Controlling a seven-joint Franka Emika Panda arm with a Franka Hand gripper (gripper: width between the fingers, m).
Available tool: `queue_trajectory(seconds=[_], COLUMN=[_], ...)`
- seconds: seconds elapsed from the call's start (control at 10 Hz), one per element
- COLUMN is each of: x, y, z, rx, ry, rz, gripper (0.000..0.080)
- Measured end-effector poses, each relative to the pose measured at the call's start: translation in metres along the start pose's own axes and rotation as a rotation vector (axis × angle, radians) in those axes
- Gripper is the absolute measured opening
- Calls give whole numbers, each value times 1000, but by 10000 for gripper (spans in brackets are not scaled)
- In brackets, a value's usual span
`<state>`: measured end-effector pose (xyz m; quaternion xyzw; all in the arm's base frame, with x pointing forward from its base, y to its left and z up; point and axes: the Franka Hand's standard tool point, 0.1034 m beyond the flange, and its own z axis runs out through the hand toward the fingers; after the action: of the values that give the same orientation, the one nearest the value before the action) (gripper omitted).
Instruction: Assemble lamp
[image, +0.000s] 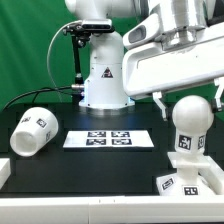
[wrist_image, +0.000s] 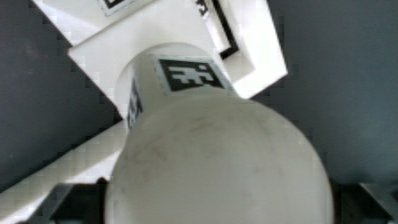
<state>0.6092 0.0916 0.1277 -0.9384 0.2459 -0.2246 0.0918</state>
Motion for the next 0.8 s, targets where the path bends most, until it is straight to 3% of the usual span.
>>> queue_trajectory(seconds=[0.5, 0.6, 0.8], x=[2, 2, -4], y=[2, 2, 1], z=[0, 0, 1], rx=[-5, -5, -42], ry=[-6, -6, -122], rz=[-14, -15, -110], gripper=[582, 674, 694])
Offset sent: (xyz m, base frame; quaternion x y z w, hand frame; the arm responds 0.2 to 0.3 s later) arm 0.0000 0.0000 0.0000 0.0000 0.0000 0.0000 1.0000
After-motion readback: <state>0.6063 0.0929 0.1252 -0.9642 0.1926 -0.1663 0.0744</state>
